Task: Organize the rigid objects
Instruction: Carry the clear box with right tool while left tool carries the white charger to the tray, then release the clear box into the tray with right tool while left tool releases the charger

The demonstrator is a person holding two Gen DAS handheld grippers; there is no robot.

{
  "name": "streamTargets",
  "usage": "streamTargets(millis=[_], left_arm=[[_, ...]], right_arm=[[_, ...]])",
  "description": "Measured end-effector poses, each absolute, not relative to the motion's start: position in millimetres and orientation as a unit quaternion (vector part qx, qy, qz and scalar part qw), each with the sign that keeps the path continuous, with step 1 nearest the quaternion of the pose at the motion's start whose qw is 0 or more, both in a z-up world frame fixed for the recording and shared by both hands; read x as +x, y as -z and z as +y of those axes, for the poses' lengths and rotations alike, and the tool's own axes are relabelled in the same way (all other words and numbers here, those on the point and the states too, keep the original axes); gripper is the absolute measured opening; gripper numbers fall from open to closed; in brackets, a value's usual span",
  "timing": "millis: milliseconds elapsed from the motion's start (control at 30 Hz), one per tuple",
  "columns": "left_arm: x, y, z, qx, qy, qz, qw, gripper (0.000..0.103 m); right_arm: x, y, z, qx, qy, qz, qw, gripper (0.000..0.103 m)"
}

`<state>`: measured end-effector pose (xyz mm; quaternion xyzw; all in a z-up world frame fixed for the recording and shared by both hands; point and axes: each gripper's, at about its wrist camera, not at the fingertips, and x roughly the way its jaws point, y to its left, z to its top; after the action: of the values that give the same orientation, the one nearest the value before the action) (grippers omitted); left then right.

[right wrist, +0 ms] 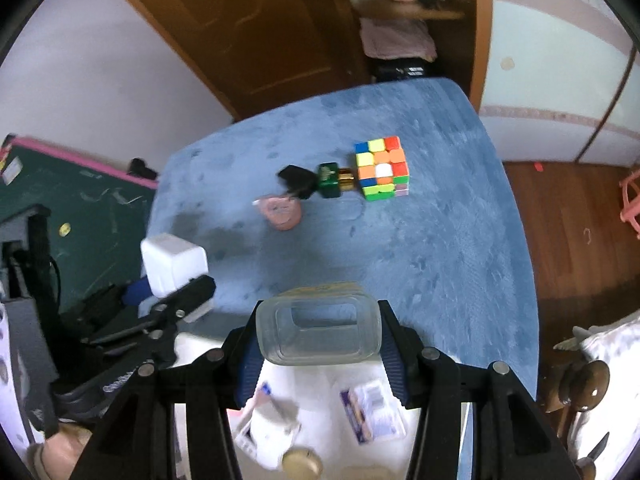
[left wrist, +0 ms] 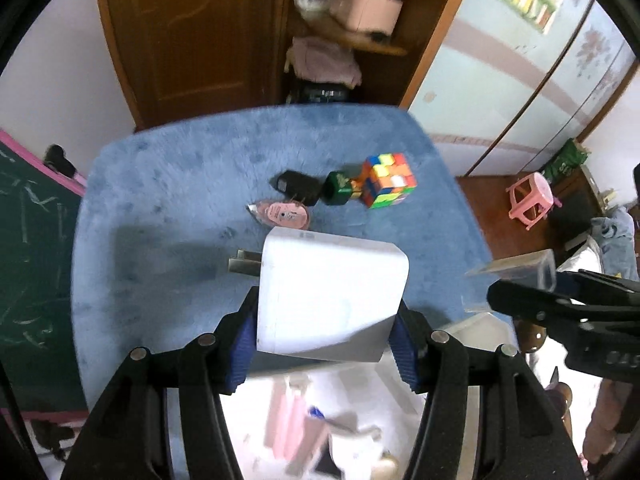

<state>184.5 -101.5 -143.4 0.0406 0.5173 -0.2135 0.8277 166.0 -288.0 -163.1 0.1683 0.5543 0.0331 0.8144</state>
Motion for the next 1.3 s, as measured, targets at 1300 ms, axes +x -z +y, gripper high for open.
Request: streamTargets(millis=[1300], left_arm=[[36.3, 248.2, -84.2, 0.080, 0.146, 0.580, 0.797, 0.062]], right_arm=[[10.9, 287.3, -237.8, 0.044, -0.053, 0.662, 0.746, 0.053]])
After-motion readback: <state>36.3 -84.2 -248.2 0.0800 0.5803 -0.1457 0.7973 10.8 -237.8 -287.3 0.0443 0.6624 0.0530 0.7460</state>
